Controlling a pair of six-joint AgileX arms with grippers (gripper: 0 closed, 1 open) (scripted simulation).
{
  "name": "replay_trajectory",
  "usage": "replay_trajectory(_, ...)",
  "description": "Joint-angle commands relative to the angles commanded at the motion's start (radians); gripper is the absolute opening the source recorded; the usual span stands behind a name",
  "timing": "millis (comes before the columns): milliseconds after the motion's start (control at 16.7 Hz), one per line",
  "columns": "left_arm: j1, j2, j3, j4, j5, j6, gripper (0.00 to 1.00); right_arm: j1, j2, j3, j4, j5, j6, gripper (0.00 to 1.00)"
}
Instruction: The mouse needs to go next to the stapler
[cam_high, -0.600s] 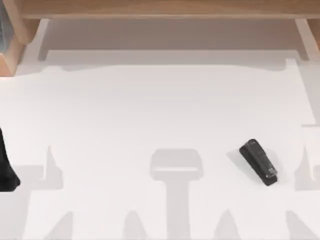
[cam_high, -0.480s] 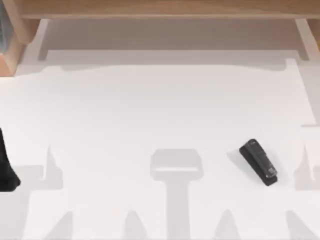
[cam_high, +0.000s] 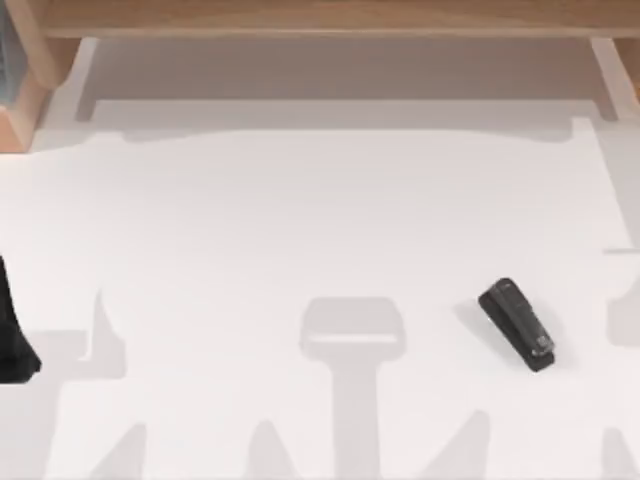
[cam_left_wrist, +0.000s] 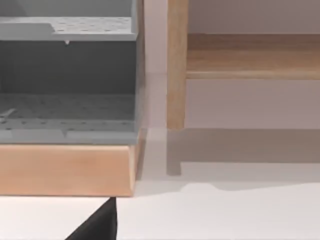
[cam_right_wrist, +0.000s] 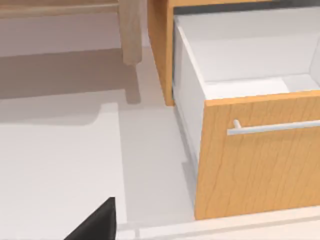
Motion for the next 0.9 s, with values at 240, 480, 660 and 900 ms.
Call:
replay_trajectory(240,0.0,0.0,0.0,0.0,0.0,0.0,1.0,-0.1,0.418,0.422,-0.251,0.006,0.002,1.0)
replay_trajectory(480,0.0,0.0,0.0,0.0,0.0,0.0,1.0,-0.178,0.935,0.919,-0.5,0.01,-0.006,1.0)
replay_trajectory(660,0.0,0.0,0.0,0.0,0.0,0.0,1.0,-0.214,1.333,1.269,-0.662,0.011,-0.02,1.0)
replay_trajectory(900,0.0,0.0,0.0,0.0,0.0,0.0,1.0,-0.229,1.779,1.666,-0.84,0.007,-0.042,1.0)
